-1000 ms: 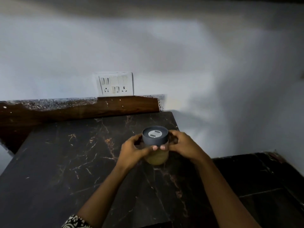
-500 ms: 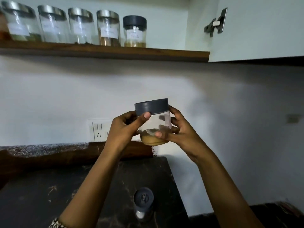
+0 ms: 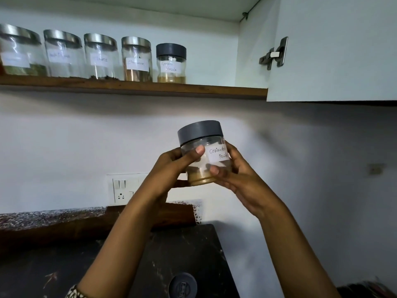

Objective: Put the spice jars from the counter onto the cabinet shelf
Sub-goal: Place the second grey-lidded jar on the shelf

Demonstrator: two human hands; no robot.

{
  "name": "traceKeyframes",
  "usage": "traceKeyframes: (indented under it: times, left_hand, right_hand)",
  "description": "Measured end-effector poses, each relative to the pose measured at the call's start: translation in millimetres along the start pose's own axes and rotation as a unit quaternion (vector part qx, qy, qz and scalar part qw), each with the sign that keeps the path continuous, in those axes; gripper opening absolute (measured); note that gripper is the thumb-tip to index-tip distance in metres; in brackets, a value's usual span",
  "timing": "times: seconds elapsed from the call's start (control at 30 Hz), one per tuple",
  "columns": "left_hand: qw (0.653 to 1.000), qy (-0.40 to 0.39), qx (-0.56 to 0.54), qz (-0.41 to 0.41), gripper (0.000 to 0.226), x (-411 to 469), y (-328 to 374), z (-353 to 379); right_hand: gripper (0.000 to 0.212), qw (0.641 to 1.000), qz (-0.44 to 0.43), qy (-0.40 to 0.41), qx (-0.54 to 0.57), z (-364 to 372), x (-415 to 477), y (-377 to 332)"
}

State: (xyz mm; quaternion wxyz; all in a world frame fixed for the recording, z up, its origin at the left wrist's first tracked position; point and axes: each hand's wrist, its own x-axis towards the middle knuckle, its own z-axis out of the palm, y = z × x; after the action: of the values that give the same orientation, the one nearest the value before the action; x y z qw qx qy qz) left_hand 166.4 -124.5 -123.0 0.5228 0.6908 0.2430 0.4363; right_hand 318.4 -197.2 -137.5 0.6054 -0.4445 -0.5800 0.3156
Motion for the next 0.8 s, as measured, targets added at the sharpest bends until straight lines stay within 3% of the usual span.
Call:
traceKeyframes:
  times: [0.23, 0.37, 0.5, 0.6, 0.67, 0.8]
  left_hand:
    - [0.997, 0.036, -0.069, 0.028, 0.055, 13.1, -3.8, 2.1]
    - [0.992, 0.061, -0.098, 0.060, 0.059, 18.7, 3.8, 3.4]
    - [0.985, 0.088, -0.132, 0.069, 0.044, 25.1, 8.2, 2.6]
    - [0.982, 0.110, -0.113, 0.102, 0.032, 29.0, 13.1, 3.5]
    - [0.980, 0.117, -0.089, 0.132, 0.029, 29.4, 16.5, 4.4]
    - [0.979, 0.096, 0.054, 0.174, 0.065, 28.3, 26.1, 6.4]
  right_hand:
    - [0.097, 0.989, -0.053, 0.102, -0.090, 17.9, 11.1, -10.3]
    - [0.104, 0.983, -0.067, 0.122, -0.117, 22.7, 16.7, -13.3]
    - [0.088, 0.992, -0.047, 0.114, -0.026, 15.7, 16.3, -21.7]
    - [0.066, 0.992, -0.057, 0.115, -0.014, 14.7, 20.8, -25.0]
    - [0.065, 0.989, -0.067, 0.128, -0.018, 16.7, 25.1, -28.2]
    - [0.064, 0.982, -0.107, 0.152, -0.020, 15.8, 32.3, -41.0]
